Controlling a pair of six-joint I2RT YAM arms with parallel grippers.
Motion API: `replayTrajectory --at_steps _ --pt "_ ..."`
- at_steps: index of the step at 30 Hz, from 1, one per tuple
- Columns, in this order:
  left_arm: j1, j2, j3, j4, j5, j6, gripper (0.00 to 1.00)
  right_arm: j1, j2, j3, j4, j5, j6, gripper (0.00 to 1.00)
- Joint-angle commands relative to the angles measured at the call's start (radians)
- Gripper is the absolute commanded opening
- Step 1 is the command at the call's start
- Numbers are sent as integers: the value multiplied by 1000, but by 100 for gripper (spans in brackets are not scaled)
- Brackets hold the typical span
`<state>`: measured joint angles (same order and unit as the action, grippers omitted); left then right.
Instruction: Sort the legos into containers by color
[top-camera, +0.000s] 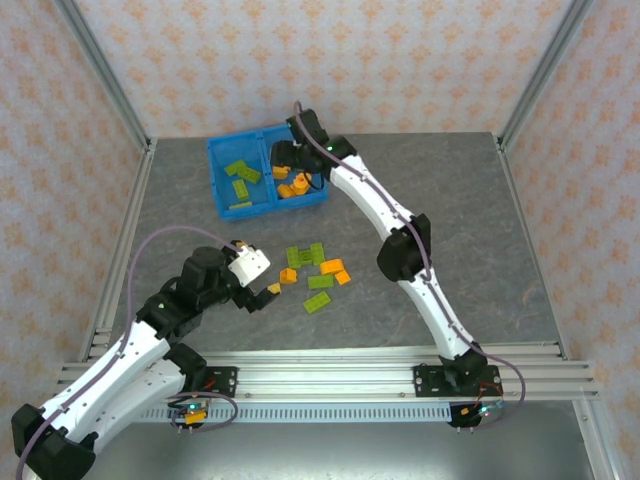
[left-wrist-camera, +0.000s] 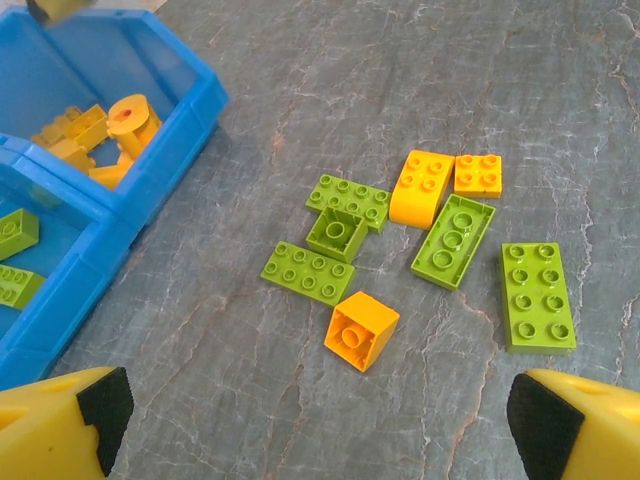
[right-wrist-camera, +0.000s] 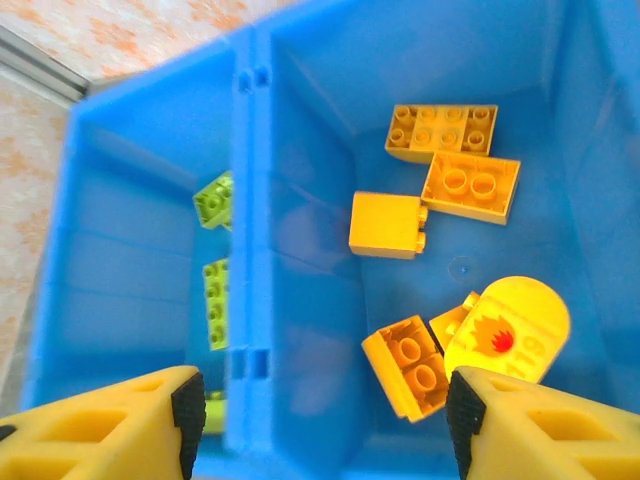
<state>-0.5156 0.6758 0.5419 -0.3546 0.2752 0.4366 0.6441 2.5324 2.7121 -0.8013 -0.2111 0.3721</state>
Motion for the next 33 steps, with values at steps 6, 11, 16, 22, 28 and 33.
replayTrajectory --at_steps 6,11,16,22,28,33 --pt "-3 -54 69 4 -208 -262 100 -5 -583 -382 -127 -156 -165 83" --pt "-3 65 274 -279 -372 -651 99 -6 -991 -844 -184 -173 -224 96" --pt "-6 270 371 -426 -264 -808 100 -5 -1357 -1253 -231 -165 -184 99" --pt "-21 513 387 -367 -125 -888 100 -6 -1573 -1507 -302 -303 -85 99" --pt "-69 788 469 -304 -101 -893 100 -4 -1609 -1563 -283 -308 -41 99" --pt "-83 963 526 -291 -126 -917 94 -4 -1610 -1560 -280 -284 -39 99"
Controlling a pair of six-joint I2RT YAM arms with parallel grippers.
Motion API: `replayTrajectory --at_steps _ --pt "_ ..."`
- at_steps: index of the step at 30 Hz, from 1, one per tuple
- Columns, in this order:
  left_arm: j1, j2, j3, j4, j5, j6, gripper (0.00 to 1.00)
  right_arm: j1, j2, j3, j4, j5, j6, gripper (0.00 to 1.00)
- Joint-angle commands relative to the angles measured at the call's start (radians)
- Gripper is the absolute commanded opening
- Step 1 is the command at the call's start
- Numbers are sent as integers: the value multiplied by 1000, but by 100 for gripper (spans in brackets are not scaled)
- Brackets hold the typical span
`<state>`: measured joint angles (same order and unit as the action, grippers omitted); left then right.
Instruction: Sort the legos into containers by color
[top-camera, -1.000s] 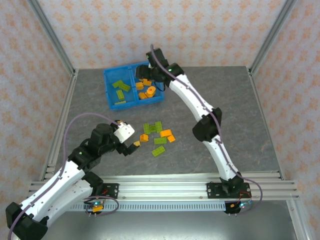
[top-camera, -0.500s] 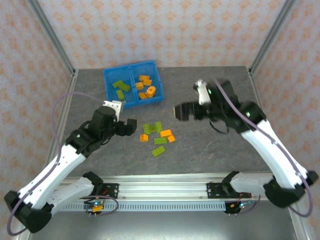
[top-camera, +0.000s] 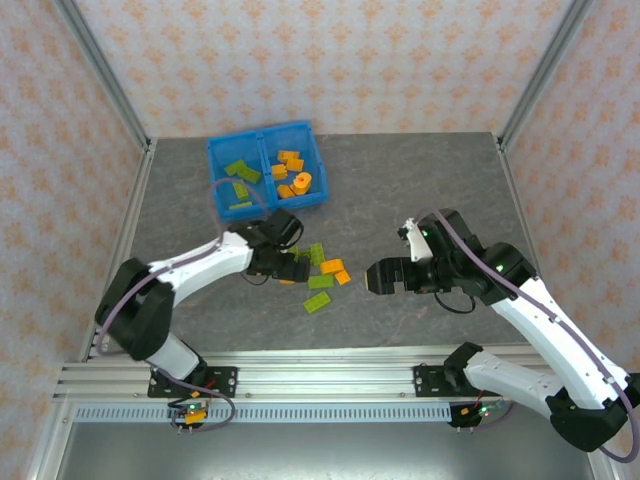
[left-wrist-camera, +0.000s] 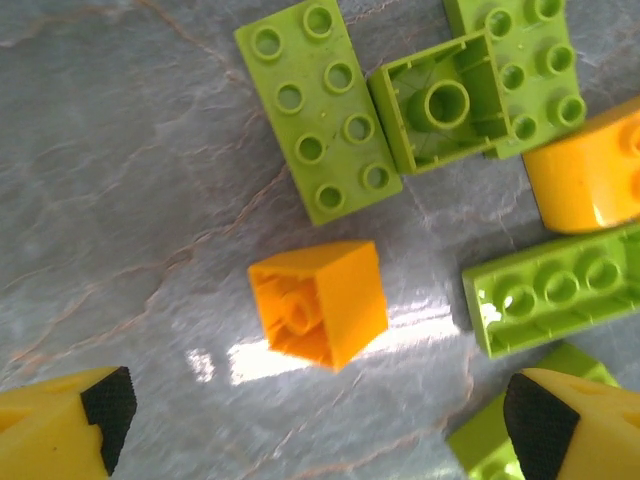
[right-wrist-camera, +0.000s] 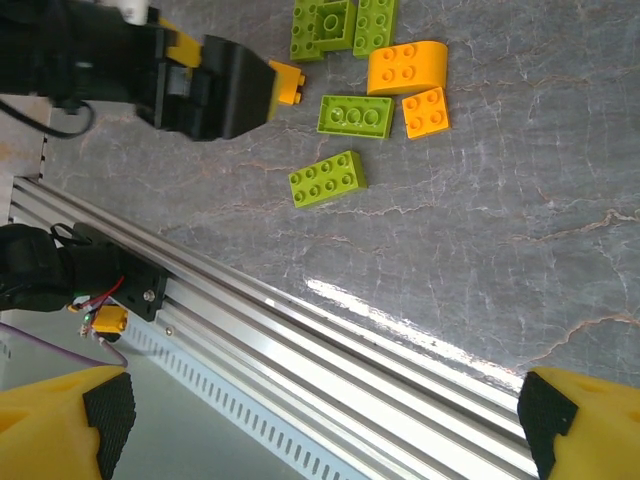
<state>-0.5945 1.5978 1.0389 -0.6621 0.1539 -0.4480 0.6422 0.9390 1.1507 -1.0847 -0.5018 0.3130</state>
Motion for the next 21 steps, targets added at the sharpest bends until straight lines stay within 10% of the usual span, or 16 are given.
replayTrajectory --at_steps 1,14,21 --pt "-4 64 28 30 -9 -42 92 -2 -19 0 2 12 20 99" --pt "-4 179 -26 127 -4 -117 46 -1 -35 -6 16 12 55 99" --pt "1 30 -28 67 -66 -106 41 5 -39 -17 132 -134 67 99"
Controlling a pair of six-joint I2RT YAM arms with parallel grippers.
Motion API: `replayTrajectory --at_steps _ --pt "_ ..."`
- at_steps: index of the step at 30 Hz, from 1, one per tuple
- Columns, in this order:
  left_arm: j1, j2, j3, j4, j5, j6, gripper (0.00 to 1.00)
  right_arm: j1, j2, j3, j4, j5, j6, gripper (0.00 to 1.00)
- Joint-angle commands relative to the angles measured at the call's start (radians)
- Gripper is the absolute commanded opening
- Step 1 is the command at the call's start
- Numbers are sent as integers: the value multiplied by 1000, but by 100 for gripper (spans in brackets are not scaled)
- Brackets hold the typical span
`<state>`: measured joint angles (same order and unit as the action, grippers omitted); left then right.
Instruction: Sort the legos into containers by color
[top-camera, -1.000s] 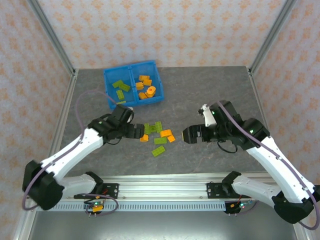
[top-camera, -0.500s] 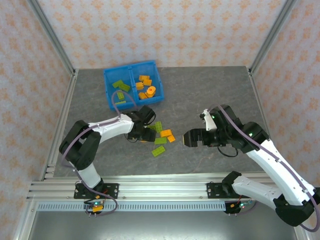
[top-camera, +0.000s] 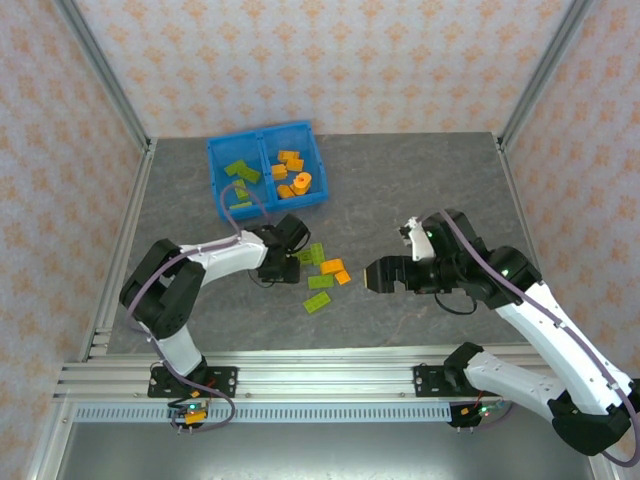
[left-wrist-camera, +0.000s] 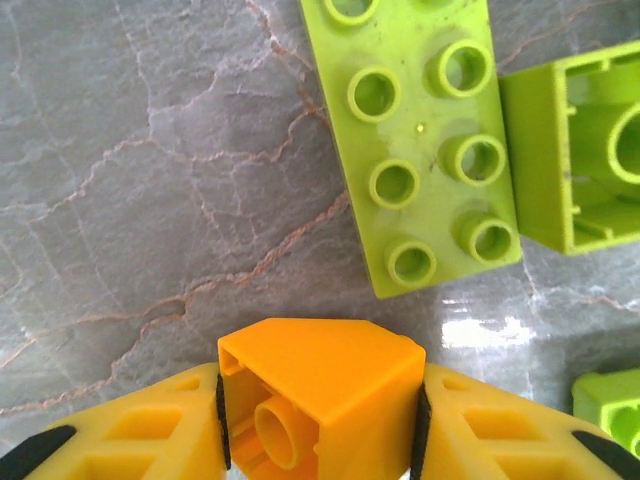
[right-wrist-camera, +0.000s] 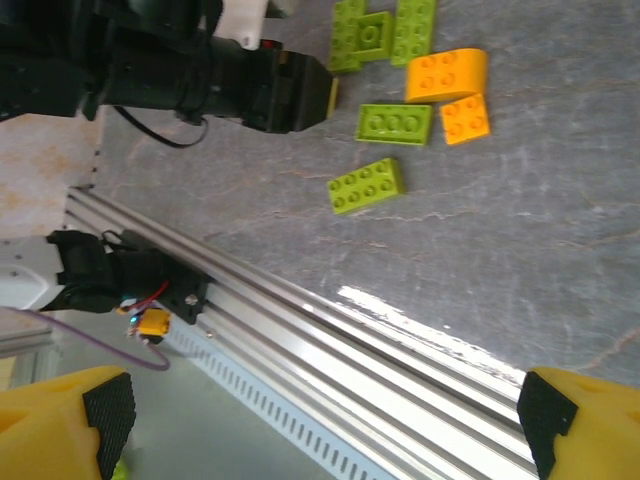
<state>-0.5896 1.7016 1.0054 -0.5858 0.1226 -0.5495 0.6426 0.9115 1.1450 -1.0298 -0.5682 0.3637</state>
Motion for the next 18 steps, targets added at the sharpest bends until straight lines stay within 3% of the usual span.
replayTrajectory --at_steps 1,6,9,14,18 --pt "-1 -105 22 -36 -55 6 41 5 -10 -10 88 -70 19 99" --pt "57 -223 147 -136 -185 104 41 6 -8 4 105 -39 17 99" --pt "135 -235 220 -136 -252 157 41 6 -8 5 112 12 22 99" --pt "290 -126 361 -82 -322 217 41 8 -21 -6 137 47 51 99" --pt "373 25 506 -82 -296 219 41 7 -47 -16 125 75 61 99"
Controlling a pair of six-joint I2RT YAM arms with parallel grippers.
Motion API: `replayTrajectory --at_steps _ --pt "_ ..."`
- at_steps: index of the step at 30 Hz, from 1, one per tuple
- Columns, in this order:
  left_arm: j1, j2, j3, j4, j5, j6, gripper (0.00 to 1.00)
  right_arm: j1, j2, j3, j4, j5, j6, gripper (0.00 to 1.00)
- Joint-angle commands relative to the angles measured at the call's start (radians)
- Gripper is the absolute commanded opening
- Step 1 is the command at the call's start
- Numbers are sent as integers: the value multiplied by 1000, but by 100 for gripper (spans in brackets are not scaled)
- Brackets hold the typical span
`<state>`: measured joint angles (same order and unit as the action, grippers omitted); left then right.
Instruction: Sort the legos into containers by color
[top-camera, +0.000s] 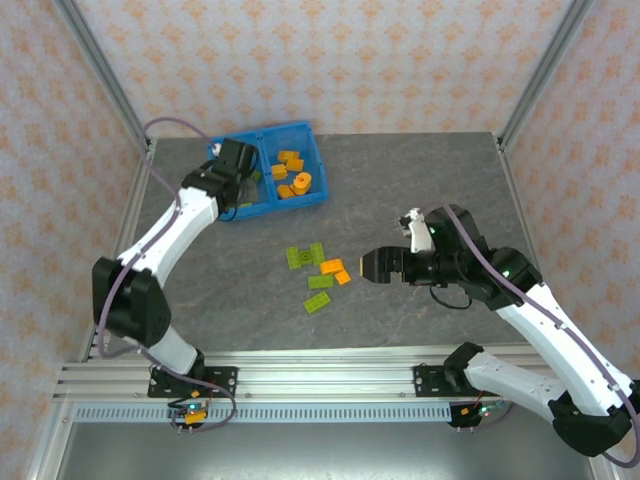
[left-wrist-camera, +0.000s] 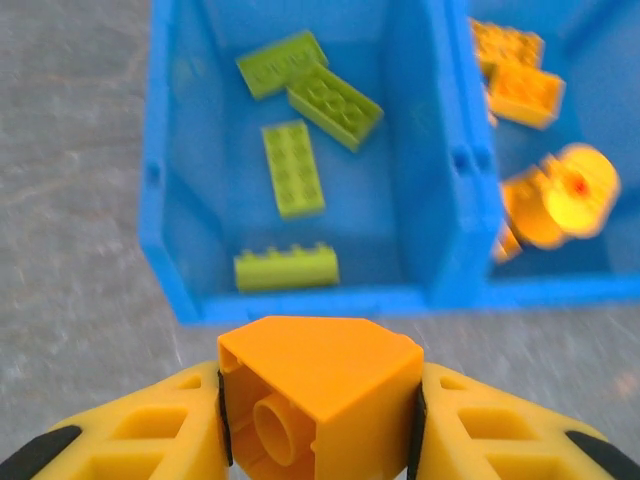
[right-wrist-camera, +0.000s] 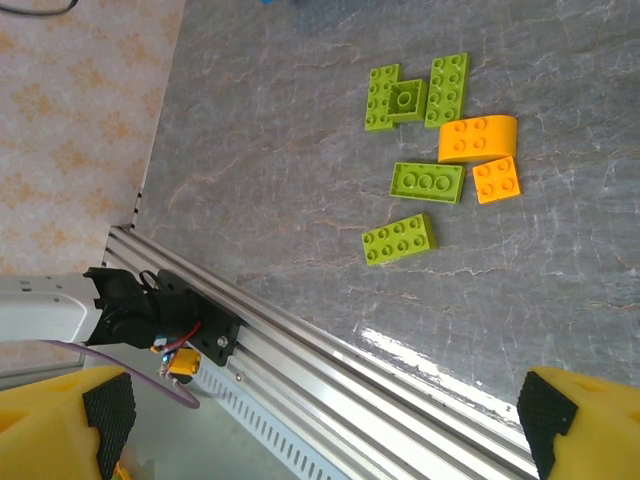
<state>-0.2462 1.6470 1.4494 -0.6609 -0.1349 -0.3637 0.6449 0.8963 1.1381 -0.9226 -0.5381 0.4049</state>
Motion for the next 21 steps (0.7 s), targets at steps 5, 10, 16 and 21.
replayTrajectory --at_steps 5,10,16,21 --pt "71 230 229 -36 7 11 40 6 -48 7 -10 59 17 99" --pt "73 248 300 11 91 -46 40 6 -68 -6 -6 84 26 99" --pt "12 407 563 -60 100 -32 40 6 -63 -15 12 72 34 99" --pt "-27 597 818 -133 92 -36 40 6 -74 -19 18 79 49 99"
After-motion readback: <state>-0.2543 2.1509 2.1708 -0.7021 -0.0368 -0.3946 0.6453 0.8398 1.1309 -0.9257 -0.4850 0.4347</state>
